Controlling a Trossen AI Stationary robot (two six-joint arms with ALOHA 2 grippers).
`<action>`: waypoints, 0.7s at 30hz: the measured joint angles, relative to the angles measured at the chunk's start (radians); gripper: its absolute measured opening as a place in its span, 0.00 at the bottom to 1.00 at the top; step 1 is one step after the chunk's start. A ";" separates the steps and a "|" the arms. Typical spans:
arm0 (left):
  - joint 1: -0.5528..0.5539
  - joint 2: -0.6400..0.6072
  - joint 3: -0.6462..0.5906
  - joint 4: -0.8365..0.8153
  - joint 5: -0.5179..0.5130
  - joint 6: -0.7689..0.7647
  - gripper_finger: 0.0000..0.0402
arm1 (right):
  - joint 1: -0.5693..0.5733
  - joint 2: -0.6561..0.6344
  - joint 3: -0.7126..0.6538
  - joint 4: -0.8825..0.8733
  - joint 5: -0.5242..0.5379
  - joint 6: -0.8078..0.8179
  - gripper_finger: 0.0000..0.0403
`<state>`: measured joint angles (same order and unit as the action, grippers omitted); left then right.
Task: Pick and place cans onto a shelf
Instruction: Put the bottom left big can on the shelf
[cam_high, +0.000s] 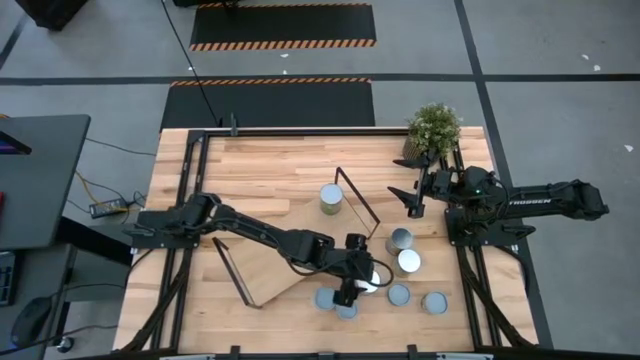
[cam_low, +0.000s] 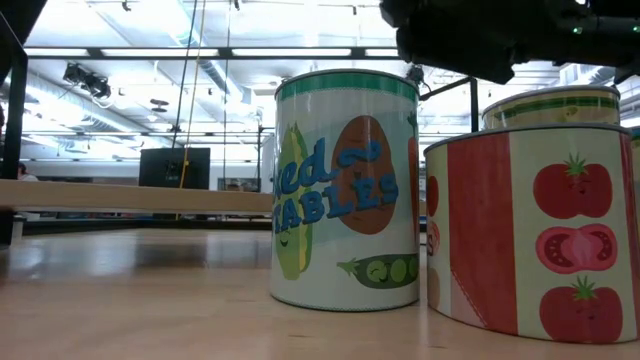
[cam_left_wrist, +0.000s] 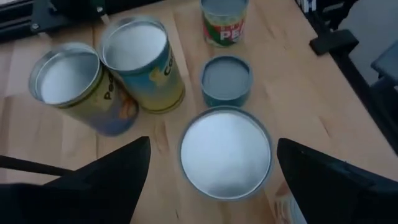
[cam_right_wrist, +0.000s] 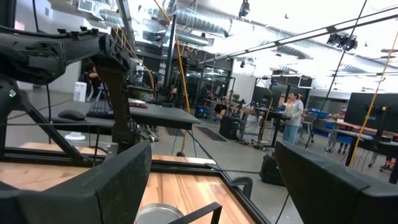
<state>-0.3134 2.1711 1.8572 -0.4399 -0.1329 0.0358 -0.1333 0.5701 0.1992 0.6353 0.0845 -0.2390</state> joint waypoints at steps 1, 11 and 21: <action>0.000 0.002 0.000 -0.007 0.000 0.009 0.89 | 0.000 0.000 0.000 0.001 0.000 0.000 0.87; -0.002 0.031 0.000 -0.133 -0.002 0.055 0.89 | 0.000 -0.001 0.000 0.004 0.000 0.000 0.87; 0.013 0.097 -0.002 -0.092 0.046 0.055 0.89 | 0.000 0.000 0.000 0.008 -0.001 0.000 0.87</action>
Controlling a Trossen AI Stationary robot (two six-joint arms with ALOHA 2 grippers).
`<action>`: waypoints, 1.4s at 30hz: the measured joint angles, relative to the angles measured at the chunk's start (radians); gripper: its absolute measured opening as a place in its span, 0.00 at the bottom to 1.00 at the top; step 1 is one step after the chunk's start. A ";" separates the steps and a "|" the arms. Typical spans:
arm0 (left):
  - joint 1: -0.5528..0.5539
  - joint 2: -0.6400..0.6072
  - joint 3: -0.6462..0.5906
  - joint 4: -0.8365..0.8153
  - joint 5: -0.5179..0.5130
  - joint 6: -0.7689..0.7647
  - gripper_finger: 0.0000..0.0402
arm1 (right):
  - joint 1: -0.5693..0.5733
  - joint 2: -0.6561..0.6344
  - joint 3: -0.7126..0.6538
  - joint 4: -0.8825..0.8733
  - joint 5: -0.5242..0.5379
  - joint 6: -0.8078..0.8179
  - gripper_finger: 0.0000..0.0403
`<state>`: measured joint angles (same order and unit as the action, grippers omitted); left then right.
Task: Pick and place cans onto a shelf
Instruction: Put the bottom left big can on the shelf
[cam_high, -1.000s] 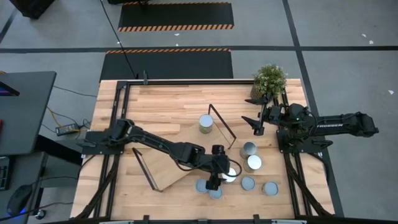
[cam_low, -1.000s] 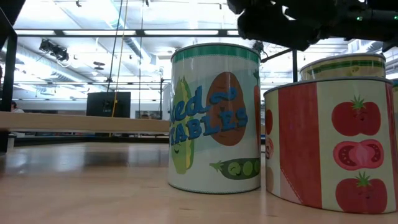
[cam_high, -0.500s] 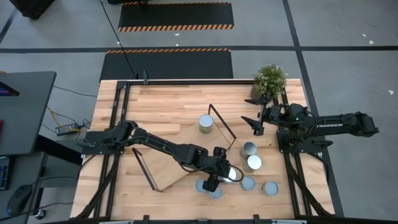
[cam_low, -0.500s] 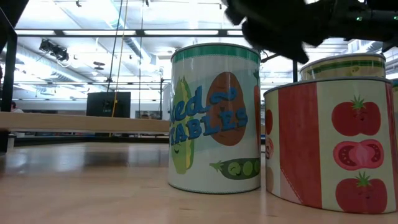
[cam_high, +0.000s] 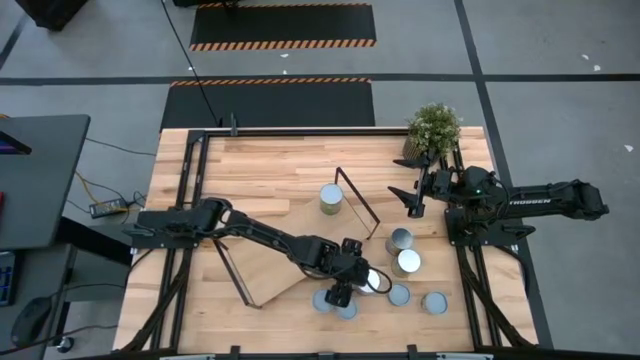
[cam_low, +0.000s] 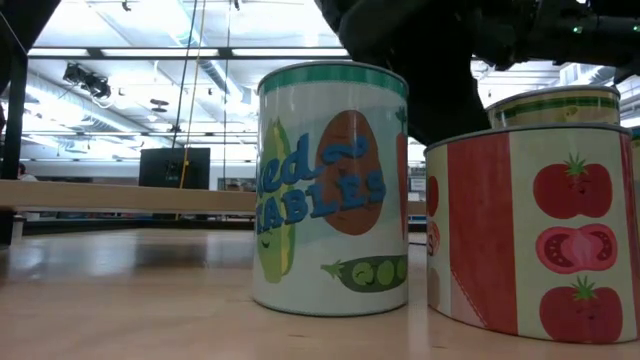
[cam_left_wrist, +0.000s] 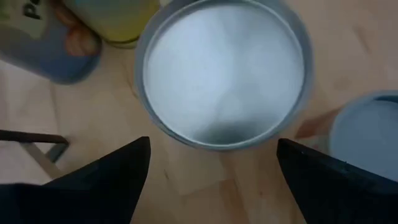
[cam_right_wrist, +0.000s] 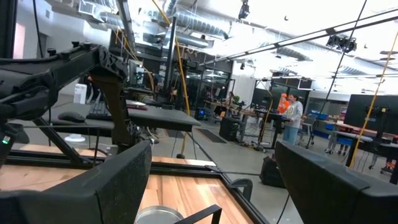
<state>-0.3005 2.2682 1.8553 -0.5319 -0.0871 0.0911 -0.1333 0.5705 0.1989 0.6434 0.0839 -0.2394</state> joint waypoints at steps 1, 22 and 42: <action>0.004 0.005 0.002 0.021 0.012 0.000 0.89 | 0.000 0.000 0.000 0.000 0.000 0.000 0.87; 0.024 0.011 0.001 0.175 0.144 0.113 0.89 | 0.000 0.002 0.000 0.007 0.000 0.000 0.87; 0.024 0.009 0.001 0.186 0.145 0.113 0.89 | 0.000 0.002 0.000 0.005 0.000 0.000 0.87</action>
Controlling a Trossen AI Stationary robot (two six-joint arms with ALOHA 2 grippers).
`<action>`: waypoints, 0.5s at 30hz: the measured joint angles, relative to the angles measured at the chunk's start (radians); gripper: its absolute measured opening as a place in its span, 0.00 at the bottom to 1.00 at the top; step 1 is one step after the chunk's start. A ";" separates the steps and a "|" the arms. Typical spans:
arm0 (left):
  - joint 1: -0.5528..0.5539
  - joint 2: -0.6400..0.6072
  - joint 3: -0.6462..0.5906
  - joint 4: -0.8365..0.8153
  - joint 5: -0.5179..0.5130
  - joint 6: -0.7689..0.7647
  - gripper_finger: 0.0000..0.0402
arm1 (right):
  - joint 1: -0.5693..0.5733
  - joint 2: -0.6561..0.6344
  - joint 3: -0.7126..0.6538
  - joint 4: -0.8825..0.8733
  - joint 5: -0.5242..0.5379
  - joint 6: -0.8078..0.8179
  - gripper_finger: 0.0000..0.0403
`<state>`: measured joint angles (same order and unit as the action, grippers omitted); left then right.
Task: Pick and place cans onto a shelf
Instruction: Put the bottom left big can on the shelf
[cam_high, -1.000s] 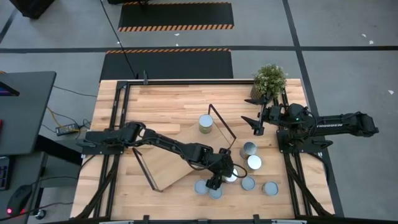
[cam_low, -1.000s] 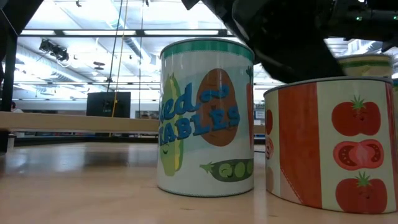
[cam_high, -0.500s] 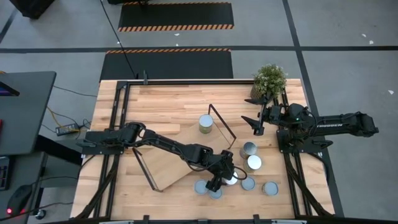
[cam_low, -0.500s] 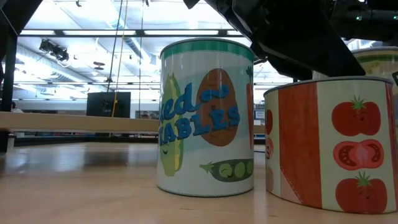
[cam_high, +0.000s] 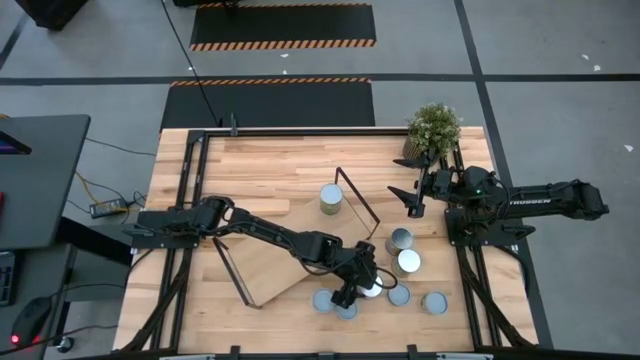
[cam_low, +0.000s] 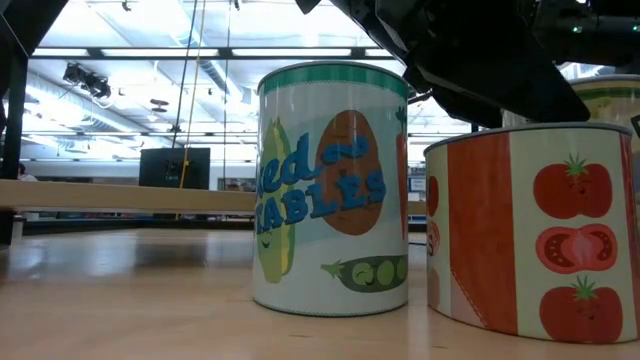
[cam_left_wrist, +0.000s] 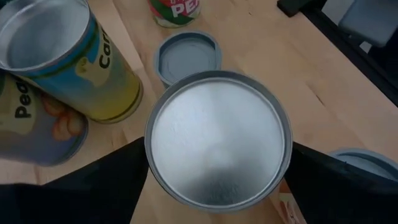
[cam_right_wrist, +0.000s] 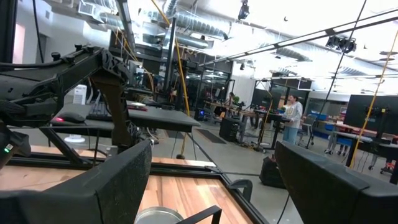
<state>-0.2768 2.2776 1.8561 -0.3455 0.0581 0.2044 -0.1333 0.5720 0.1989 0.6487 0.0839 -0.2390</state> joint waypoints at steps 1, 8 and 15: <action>0.000 0.000 0.000 0.004 0.000 0.001 0.89 | 0.000 0.000 0.000 0.000 0.000 0.000 0.87; -0.002 0.006 0.000 0.037 0.001 0.001 0.89 | 0.000 0.000 0.000 0.000 0.000 0.000 0.87; -0.003 0.013 0.000 0.036 0.017 0.000 0.89 | 0.000 0.000 0.000 0.000 0.001 0.000 0.87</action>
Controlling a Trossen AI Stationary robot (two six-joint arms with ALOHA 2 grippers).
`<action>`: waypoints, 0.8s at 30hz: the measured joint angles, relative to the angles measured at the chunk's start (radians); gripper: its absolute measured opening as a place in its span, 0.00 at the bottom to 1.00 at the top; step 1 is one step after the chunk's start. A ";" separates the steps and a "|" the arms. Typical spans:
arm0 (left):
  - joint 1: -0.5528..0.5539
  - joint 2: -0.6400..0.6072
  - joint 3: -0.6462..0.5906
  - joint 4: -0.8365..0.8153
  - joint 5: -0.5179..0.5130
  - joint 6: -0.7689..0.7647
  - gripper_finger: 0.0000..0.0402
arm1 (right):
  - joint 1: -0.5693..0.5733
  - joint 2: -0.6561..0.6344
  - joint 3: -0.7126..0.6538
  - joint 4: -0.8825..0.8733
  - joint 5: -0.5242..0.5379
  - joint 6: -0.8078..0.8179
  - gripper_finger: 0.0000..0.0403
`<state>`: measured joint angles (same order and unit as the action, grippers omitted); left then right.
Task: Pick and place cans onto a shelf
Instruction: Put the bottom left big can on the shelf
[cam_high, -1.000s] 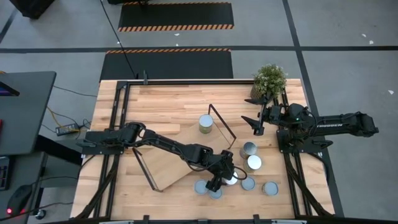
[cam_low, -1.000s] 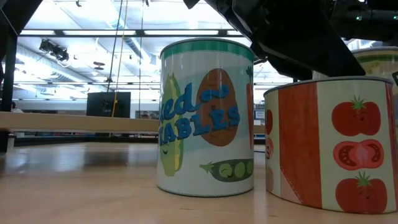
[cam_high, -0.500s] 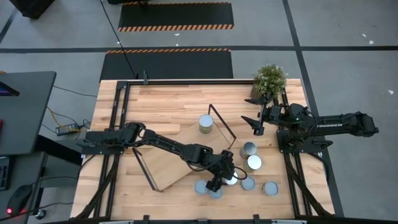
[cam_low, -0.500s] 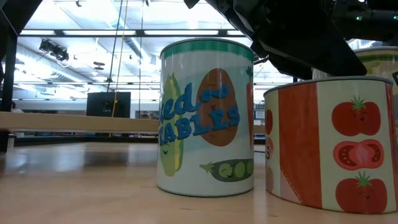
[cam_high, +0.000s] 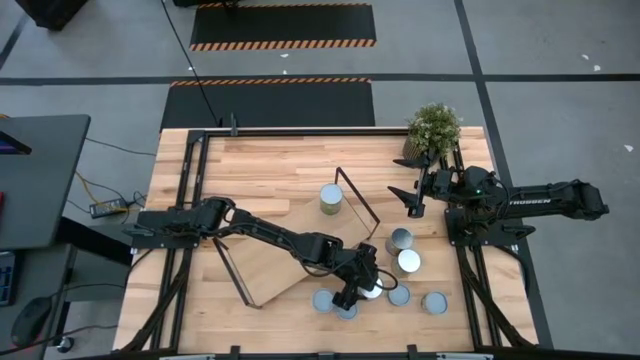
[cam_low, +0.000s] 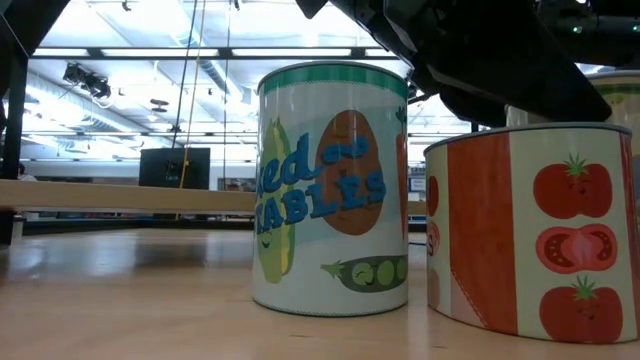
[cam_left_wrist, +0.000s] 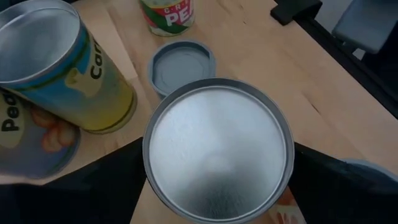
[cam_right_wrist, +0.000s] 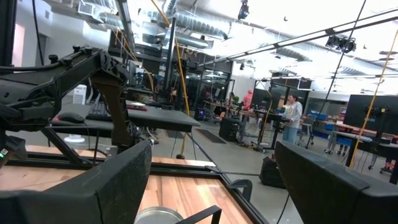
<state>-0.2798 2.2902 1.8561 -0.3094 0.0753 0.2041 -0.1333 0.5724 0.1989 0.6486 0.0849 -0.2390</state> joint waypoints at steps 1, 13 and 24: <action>0.000 0.000 0.000 0.001 0.000 -0.001 0.89 | 0.000 0.000 0.000 0.000 0.000 0.000 0.87; 0.002 0.000 0.000 -0.001 -0.001 -0.016 0.80 | 0.000 0.000 0.000 0.000 0.000 0.000 0.87; 0.015 -0.077 -0.002 -0.102 -0.029 -0.015 0.80 | 0.000 0.000 0.000 -0.003 0.000 0.000 0.87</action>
<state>-0.2650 2.2127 1.8542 -0.4116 0.0462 0.1895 -0.1333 0.5724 0.1986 0.6456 0.0849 -0.2390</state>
